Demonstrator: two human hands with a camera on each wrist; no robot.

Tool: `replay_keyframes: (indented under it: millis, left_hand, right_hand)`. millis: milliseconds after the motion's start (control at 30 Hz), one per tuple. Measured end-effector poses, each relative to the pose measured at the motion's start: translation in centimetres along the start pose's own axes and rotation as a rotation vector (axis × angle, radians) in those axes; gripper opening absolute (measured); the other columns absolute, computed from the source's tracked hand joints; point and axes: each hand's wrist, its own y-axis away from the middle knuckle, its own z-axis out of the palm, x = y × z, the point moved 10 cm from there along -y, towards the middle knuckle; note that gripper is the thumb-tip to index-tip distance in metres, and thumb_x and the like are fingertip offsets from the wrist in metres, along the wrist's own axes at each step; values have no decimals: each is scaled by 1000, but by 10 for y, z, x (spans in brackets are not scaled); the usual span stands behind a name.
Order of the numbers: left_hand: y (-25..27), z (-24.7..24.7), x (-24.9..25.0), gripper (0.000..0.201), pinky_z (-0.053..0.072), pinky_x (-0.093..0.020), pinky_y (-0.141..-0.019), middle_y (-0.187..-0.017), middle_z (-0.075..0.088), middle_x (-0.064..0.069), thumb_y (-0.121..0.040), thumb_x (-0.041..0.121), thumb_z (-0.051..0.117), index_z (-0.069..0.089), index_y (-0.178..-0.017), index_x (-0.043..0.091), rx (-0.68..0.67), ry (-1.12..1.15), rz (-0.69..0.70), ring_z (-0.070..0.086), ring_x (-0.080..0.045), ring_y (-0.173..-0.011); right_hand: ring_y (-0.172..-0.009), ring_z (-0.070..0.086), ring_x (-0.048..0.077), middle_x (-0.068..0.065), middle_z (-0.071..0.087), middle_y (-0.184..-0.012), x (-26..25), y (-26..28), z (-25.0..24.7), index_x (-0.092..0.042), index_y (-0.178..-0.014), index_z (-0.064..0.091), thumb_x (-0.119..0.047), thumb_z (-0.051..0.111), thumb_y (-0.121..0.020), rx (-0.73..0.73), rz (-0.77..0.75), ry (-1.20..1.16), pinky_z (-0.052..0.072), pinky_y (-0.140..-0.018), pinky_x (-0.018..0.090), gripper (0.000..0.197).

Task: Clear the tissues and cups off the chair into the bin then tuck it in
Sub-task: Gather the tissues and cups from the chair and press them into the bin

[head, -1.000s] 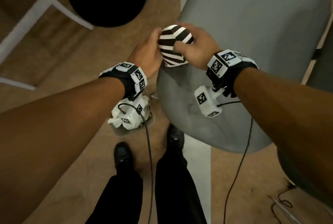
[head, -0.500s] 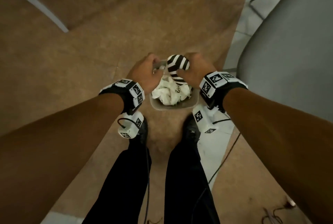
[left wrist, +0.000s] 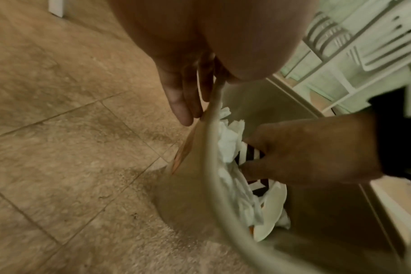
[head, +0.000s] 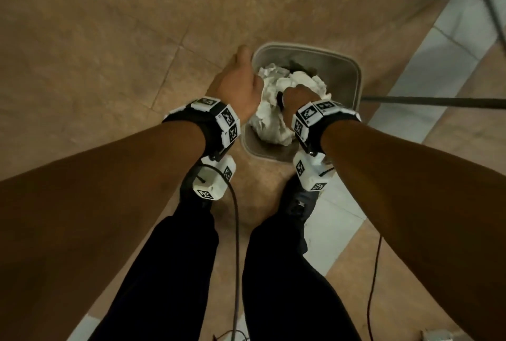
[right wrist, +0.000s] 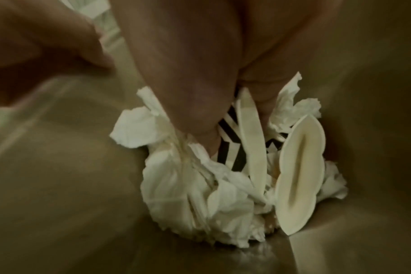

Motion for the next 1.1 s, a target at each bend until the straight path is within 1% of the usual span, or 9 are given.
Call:
replay_keyframes:
  millis: [167,267,400,567,667,800,967,1067,1100]
  left_hand:
    - [10,4,-6,30,52,-47,-68,-98,62,-13,-100,29,38,41,-122,8,-27,-33,-36,60,-33,-75]
    - [20,11,-14,34,52,-47,-76,-106,61,-17,-96,25,46,40,-123,7,-148,-27,-159,61,-38,-88]
    - [35,13,-9,38,45,-39,-71,-110,59,-17,-92,22,53,37,-122,6,-241,-39,-299,60,-41,-96]
    - [28,4,-3,34,45,-39,-66,-100,60,-15,-88,11,52,35,-117,8,-166,41,-292,61,-37,-83]
    - [22,3,-2,31,47,-41,-63,-95,60,-12,-87,13,54,34,-110,12,-150,45,-228,61,-36,-79]
    - [24,4,-9,29,40,-32,-58,-90,59,-9,-87,14,53,36,-110,11,-135,56,-185,59,-28,-73]
    - [26,4,-13,22,30,-16,-45,-76,55,4,-93,12,51,38,-111,12,-124,96,-151,53,-8,-61]
    - [30,2,-14,25,40,-25,-55,-86,61,0,-95,17,54,42,-116,12,-123,124,-175,60,-17,-70]
    - [32,0,-16,26,43,-26,-62,-94,62,-2,-95,18,55,43,-117,12,-124,151,-214,61,-20,-77]
  right_hand:
    - [-122,45,42,15,43,-133,8,18,6,-11,-136,42,-30,53,-94,-26,46,-33,44,-98,52,47]
    - [-124,42,39,13,46,-136,3,48,-6,-12,-134,46,-35,42,-96,13,44,-7,37,-101,52,44]
    - [-132,34,37,13,33,-144,8,74,-26,-14,-131,53,-25,53,-93,41,121,14,37,-105,50,40]
    - [-114,58,38,17,56,-126,15,65,-30,-9,-137,40,-18,54,-95,43,118,-181,49,-86,44,45]
    - [-104,64,39,18,62,-115,12,50,-31,-9,-123,53,-22,57,-95,135,66,-142,48,-74,38,32]
    - [-102,63,39,18,60,-113,5,32,-9,-11,-118,57,-15,64,-86,83,62,-71,42,-68,36,33]
    - [-105,63,37,17,64,-114,9,16,5,-7,-121,56,-11,65,-88,71,15,-108,43,-72,34,35]
    - [-118,57,36,18,56,-133,16,26,0,-6,-134,48,-18,59,-95,-2,17,-153,48,-91,39,43]
    - [-116,57,35,18,52,-139,20,33,0,-6,-139,44,-20,58,-96,-42,28,-176,48,-91,40,47]
